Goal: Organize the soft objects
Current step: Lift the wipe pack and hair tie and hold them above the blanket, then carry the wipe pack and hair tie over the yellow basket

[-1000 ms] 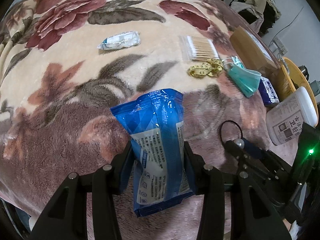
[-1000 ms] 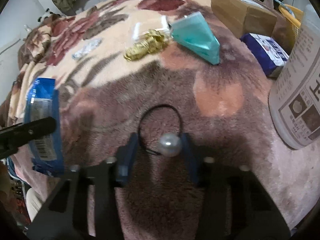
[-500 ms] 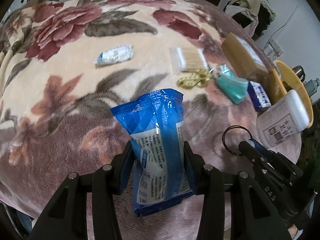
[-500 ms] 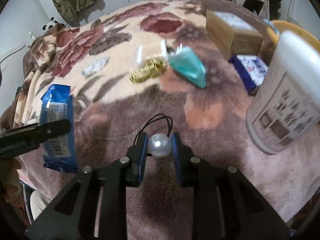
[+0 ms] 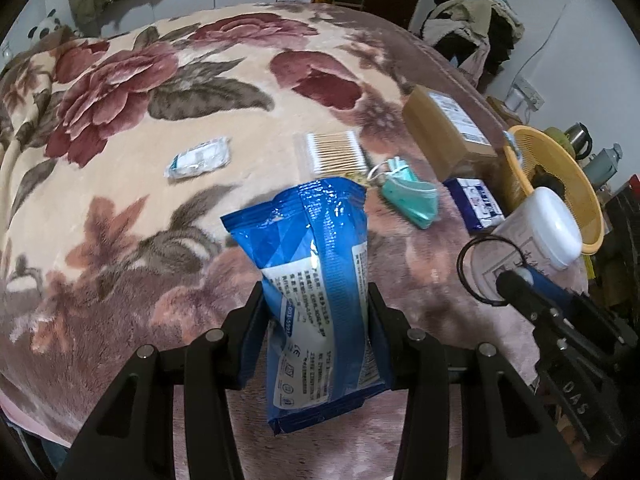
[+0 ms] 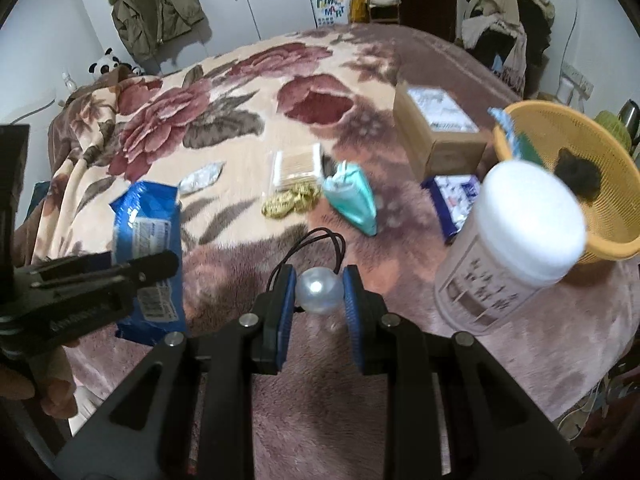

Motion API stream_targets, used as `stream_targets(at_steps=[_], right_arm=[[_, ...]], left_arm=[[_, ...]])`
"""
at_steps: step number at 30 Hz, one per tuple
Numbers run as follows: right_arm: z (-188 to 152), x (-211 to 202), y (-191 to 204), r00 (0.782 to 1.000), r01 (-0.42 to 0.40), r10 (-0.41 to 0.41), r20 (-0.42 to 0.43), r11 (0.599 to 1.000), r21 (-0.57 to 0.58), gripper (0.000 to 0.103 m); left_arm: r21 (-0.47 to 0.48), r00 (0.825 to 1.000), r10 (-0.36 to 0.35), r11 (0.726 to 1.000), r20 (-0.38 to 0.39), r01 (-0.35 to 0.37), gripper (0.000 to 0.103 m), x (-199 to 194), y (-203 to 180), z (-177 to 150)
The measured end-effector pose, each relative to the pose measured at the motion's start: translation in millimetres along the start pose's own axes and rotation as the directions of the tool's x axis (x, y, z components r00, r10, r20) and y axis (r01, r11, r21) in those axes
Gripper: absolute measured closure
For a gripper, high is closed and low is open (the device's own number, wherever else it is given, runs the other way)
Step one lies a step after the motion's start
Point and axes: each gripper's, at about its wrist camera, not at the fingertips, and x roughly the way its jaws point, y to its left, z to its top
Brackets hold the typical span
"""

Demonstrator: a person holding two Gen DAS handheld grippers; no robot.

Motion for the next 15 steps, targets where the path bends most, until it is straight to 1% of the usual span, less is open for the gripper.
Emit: stream_targets(at_steps=[9,15], right_arm=[[12.8,-20.8,-7.7,0.999,0.019,-0.019,0.041,1.0,-0.005,0.078],[22.8,-31.6,-22.8,0.997,0.036,-0.036,0.068,0.999,0.006,0.078]], left_arm=[[0.037,1.0,-0.017,0.999,0.024,0.016,0.056,-11.4,-28.3,10.3],[0.06,0.999,-0.039,0.998,0.038,0.037,0.056,-17.2,-48.8,23.5]])
